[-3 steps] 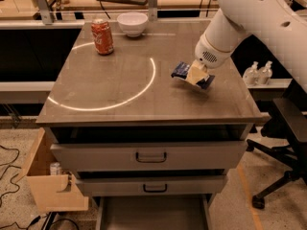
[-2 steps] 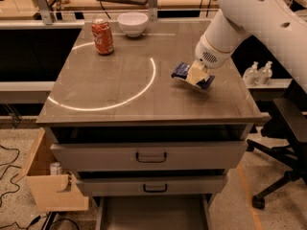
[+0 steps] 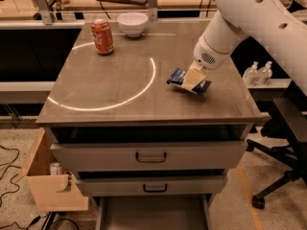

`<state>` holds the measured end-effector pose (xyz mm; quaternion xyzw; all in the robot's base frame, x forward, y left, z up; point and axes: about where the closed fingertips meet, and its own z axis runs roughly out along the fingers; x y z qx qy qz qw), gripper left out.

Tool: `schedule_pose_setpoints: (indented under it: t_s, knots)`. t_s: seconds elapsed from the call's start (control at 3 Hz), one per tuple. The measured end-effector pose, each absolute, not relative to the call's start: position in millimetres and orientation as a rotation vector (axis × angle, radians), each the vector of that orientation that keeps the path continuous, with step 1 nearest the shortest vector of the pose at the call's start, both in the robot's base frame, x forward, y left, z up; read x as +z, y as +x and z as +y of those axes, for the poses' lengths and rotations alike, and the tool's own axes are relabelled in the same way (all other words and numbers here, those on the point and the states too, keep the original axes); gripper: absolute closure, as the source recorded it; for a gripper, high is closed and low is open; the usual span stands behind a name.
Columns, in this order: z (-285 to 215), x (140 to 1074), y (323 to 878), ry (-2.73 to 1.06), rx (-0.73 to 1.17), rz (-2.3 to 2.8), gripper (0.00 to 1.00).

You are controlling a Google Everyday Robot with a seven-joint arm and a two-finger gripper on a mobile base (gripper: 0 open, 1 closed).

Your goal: Pick rxbar blueberry from bottom drawer and place on counter

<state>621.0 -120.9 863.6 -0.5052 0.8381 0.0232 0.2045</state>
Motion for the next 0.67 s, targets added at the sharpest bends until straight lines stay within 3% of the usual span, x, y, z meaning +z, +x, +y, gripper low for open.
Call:
schedule_pose_setpoints:
  t_s: [0.33, 0.67]
  knots:
    - [-119.8, 861.7, 621.5, -1.411, 0.067, 2.337, 0.13]
    - [-118.8, 859.9, 622.0, -1.414, 0.069, 2.337, 0.0]
